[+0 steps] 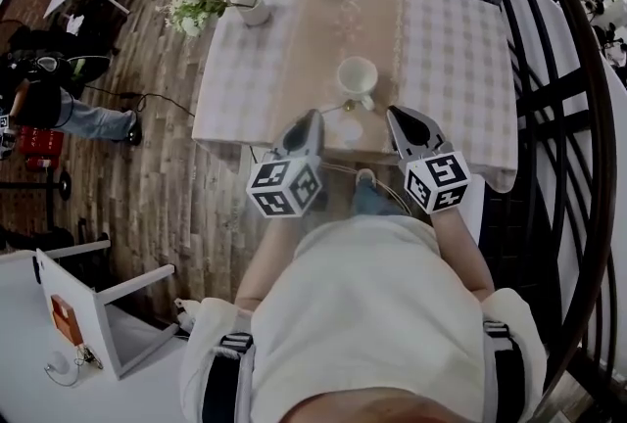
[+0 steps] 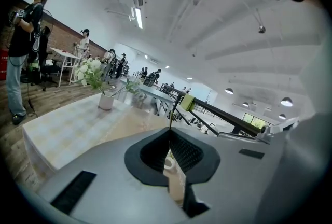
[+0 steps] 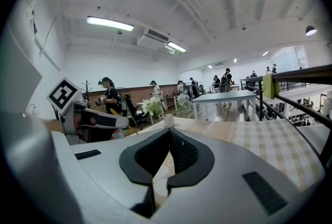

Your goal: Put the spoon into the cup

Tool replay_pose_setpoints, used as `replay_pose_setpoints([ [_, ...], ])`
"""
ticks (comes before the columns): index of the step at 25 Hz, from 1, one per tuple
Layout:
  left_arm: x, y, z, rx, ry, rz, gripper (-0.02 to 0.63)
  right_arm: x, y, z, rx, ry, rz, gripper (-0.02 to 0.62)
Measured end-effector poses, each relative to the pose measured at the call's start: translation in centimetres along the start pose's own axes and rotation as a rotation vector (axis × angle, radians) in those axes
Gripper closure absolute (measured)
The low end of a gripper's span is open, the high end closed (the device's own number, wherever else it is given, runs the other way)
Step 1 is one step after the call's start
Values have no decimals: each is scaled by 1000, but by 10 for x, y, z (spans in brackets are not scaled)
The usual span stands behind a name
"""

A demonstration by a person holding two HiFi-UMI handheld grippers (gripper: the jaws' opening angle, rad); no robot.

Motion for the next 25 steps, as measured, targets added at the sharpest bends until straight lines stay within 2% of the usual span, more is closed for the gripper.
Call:
replay_pose_setpoints([
  [6, 1, -29, -8, 35, 10, -29, 601, 0, -30, 26, 38, -8, -32, 595],
  [12, -11, -27, -19, 60, 14, -60, 601, -6, -38, 20, 68, -6, -42, 595],
  [25, -24, -72, -29, 90, 13, -155, 601, -17, -61, 49, 72, -50, -102, 595],
])
Point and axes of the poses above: the fingertips, and each gripper's own axes: y backward along the fingers, z to its right, x out of its top, the point moved 10 cm from there along y, backward along the fingers, and after that the axes turned 1 degree about -y, right-handed, at the moved point
